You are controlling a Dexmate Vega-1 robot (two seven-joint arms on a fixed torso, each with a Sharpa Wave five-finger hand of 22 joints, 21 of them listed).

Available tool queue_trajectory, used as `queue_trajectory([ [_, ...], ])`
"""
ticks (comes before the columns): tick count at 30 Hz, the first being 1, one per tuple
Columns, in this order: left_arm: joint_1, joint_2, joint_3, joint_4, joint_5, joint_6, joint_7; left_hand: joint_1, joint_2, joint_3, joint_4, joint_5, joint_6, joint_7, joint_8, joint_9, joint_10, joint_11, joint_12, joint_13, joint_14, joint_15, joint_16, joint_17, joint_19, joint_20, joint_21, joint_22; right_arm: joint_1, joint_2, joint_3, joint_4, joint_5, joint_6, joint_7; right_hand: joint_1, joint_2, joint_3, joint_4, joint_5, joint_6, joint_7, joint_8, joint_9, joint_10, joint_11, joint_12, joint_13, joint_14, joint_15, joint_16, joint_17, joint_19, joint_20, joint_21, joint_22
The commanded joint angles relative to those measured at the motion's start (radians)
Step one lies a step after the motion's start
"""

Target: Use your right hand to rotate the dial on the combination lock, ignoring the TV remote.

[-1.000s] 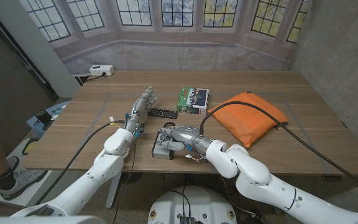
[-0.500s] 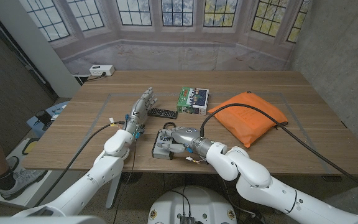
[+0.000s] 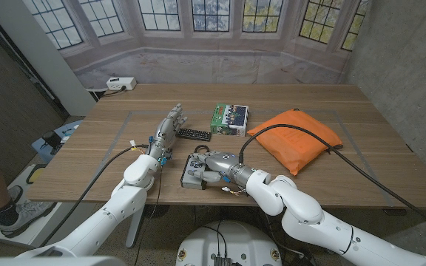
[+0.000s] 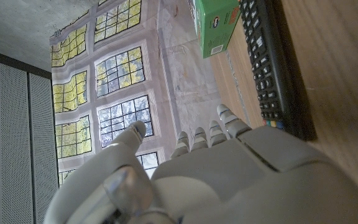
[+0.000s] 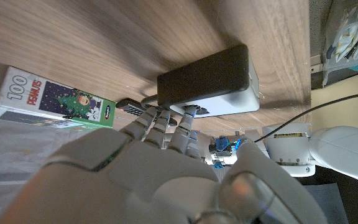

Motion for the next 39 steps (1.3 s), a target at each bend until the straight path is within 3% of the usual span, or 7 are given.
queue_trajectory([
  [1, 0.001, 0.001, 0.0, -0.001, 0.002, -0.001, 0.002, 0.007, 0.004, 0.006, -0.004, 0.001, -0.009, 0.003, 0.001, 0.006, -0.001, 0.009, 0.005, 0.004, 0.003, 0.008, 0.003, 0.003, 0.008, 0.002, -0.002, 0.004, -0.006, -0.001, -0.004, 0.0, -0.002, -0.007, 0.003, -0.002, -0.001, 0.0, -0.006, 0.003, -0.003, 0.011, 0.005, 0.0, 0.015, -0.001, 0.011, 0.006, -0.005, 0.0, -0.004, 0.001, -0.007, -0.051, 0.004, 0.002],
  [12, -0.001, -0.001, 0.003, 0.003, 0.004, -0.005, -0.001, 0.008, 0.004, 0.007, -0.004, 0.002, -0.009, 0.003, 0.002, 0.006, -0.001, 0.008, 0.005, 0.004, 0.003, 0.008, 0.003, 0.002, 0.009, 0.002, -0.002, 0.004, -0.017, -0.004, -0.008, -0.012, -0.015, -0.016, 0.003, -0.003, -0.003, 0.001, -0.008, 0.004, -0.007, 0.023, 0.007, 0.0, 0.017, -0.004, 0.009, 0.006, -0.009, -0.002, -0.005, 0.0, -0.01, -0.055, 0.005, 0.002],
  [23, 0.005, -0.001, -0.002, 0.003, 0.004, -0.016, 0.002, 0.008, 0.004, 0.007, -0.004, 0.002, -0.009, 0.003, 0.002, 0.006, -0.001, 0.008, 0.005, 0.004, 0.006, 0.008, 0.004, 0.002, 0.015, -0.001, 0.0, 0.004, -0.028, -0.001, -0.015, -0.018, -0.036, -0.025, 0.011, 0.002, 0.002, 0.011, -0.018, 0.006, -0.015, 0.106, 0.012, -0.002, 0.039, -0.019, 0.01, 0.005, -0.01, -0.011, -0.006, -0.004, -0.016, -0.06, 0.006, 0.002],
  [39, 0.004, -0.001, -0.002, 0.009, 0.002, -0.017, -0.003, 0.008, 0.004, 0.008, -0.004, 0.002, -0.011, 0.002, 0.002, 0.006, -0.001, 0.007, 0.005, 0.004, 0.007, 0.009, 0.004, 0.003, 0.017, -0.001, 0.001, 0.004, -0.04, 0.008, -0.024, -0.026, -0.058, -0.045, 0.031, 0.006, 0.01, 0.021, -0.023, 0.008, -0.021, 0.12, 0.012, -0.002, 0.046, -0.027, 0.007, 0.005, -0.01, -0.019, -0.005, -0.006, -0.019, -0.068, 0.007, 0.002],
])
